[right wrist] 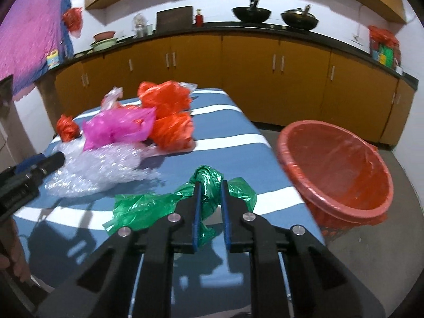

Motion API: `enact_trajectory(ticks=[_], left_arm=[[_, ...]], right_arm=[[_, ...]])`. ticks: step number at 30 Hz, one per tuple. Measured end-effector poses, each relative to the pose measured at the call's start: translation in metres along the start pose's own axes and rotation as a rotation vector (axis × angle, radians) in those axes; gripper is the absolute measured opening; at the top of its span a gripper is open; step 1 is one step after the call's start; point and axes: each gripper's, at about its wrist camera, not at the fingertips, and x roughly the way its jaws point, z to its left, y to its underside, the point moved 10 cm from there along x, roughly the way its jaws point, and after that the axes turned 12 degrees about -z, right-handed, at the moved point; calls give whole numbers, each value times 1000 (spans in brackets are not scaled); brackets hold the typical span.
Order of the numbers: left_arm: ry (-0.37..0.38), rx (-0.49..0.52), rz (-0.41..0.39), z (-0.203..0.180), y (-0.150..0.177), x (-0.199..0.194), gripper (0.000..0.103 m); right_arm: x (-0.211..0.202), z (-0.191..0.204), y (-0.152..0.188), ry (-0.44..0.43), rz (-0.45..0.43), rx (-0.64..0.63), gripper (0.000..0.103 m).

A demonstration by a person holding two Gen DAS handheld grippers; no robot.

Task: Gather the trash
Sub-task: 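Grasp the green plastic bag with the right tool, then grasp the clear bubble wrap sheet with the left tool while the right tool holds the green bag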

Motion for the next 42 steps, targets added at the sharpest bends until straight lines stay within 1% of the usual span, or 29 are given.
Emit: enact_trajectory(ticks=[3,7,9,10,12,13,14,15,16,18,24,30,37,42], left_arm=[[38,21,23,-15,2,12,66],[66,21,58,-23,7,26,66],[78,25,71,-25,10,31,53],[93,26,84,-27,12,34,49],[117,20,97,-29,15,36,33],[127,18,101,-30,16,37,29],[135,19,102,-30,16,37,22],[143,19,103,-31,17,37,19],[153,16,102,-31,17,36,14],[164,12,100,-32,16,32,8],[193,18,67,-37,7,12,6],[219,-33,10,-37,-14,-12,6],[207,-80,-33,-32,-33,-26,6],[210,-99,-80,-32,-52,-36,6]], right_arm=[[-1,-10,-1,9,-1,20,15],[-2,-17,-1,14,1,32,15],[-2,-20,-1,18,2,40,15],[-2,-21,-1,19,2,44,15],[-1,-23,-1,21,5,54,15],[-1,-23,-1,22,6,59,15],[-1,-23,-1,23,7,60,15],[-1,-23,-1,24,7,62,15],[-1,-23,-1,24,7,62,15],[-1,-22,-1,25,6,62,15],[-8,-23,-6,19,-9,67,15],[-17,-24,-13,14,-31,76,15],[-28,-28,-19,14,-53,87,15],[-36,-34,-27,17,-77,98,15]])
